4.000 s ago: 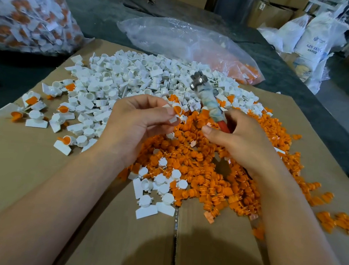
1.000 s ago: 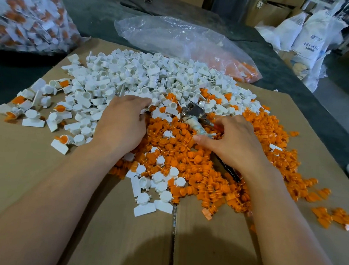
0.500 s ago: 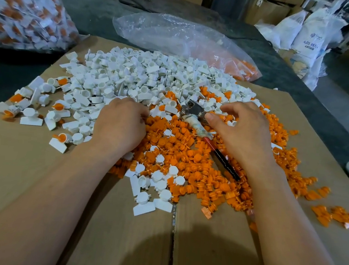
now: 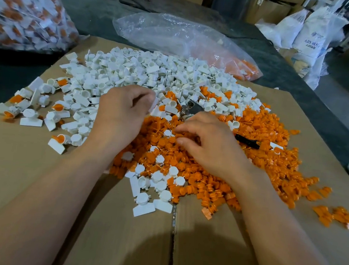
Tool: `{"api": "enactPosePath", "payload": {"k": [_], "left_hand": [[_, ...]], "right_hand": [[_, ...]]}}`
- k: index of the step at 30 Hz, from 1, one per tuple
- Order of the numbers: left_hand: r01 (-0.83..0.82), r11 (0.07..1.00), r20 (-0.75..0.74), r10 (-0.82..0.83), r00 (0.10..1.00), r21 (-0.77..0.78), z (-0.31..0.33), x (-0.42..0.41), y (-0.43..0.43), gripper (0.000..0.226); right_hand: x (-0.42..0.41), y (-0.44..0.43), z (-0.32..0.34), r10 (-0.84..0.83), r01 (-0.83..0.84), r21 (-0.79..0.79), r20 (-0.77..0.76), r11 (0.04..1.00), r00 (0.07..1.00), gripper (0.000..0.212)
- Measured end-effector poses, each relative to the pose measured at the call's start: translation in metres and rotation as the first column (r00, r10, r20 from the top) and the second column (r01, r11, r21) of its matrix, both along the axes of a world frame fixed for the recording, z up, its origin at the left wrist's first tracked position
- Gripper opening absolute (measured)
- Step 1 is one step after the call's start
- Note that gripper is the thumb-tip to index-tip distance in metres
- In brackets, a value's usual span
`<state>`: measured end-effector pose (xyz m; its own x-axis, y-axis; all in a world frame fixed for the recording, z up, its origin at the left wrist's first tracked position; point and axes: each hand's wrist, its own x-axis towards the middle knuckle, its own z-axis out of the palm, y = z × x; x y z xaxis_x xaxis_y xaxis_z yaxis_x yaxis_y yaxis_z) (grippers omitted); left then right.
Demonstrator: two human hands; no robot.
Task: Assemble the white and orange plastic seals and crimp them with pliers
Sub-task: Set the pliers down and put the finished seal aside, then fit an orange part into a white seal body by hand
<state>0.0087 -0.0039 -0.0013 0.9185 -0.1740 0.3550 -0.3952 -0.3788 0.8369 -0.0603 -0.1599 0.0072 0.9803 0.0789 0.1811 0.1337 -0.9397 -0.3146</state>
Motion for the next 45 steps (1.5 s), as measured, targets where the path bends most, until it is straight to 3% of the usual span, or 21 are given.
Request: {"api": "enactPosePath", "payload": {"k": [6, 11, 15, 23, 31, 37, 45], "left_hand": [[0.122, 0.948, -0.332, -0.222, 0.917, -0.295, 0.0067, -0.0095, -0.0033, 0.013], [0.097, 0.865, -0.462, -0.354, 0.813, -0.492, 0.0094, -0.0100, -0.0046, 0.016], [0.144, 0.854, -0.439, -0.393, 0.808, -0.501, 0.0083, -0.0092, -0.0039, 0.030], [0.187, 0.896, -0.405, -0.357, 0.842, -0.402, 0.0076, -0.0090, -0.0031, 0.033], [0.173, 0.893, -0.385, -0.345, 0.856, -0.415, 0.0058, -0.0079, -0.0029, 0.039], [0.097, 0.881, -0.391, -0.301, 0.870, -0.463, 0.0080, -0.0081, -0.0038, 0.030], [0.085, 0.914, -0.391, -0.252, 0.885, -0.397, 0.0076, -0.0081, -0.0030, 0.022]], "right_hand": [[0.0051, 0.0062, -0.0046, 0.047, -0.048, -0.041, -0.024, 0.998, 0.999, 0.026], [0.0066, 0.0071, -0.0057, 0.055, -0.056, -0.082, -0.013, 0.995, 0.998, 0.022], [0.0075, 0.0070, -0.0075, 0.055, -0.057, -0.129, -0.019, 0.990, 0.998, 0.027], [0.0065, 0.0073, -0.0079, 0.055, -0.055, -0.130, -0.005, 0.990, 0.998, 0.024], [0.0058, 0.0062, -0.0097, 0.056, -0.057, -0.169, -0.013, 0.984, 0.998, 0.015], [0.0043, 0.0057, -0.0098, 0.064, -0.066, -0.104, -0.023, 0.992, 0.998, 0.010], [0.0019, 0.0041, -0.0062, 0.034, -0.034, 0.096, 0.003, 0.995, 0.999, 0.011]]}}
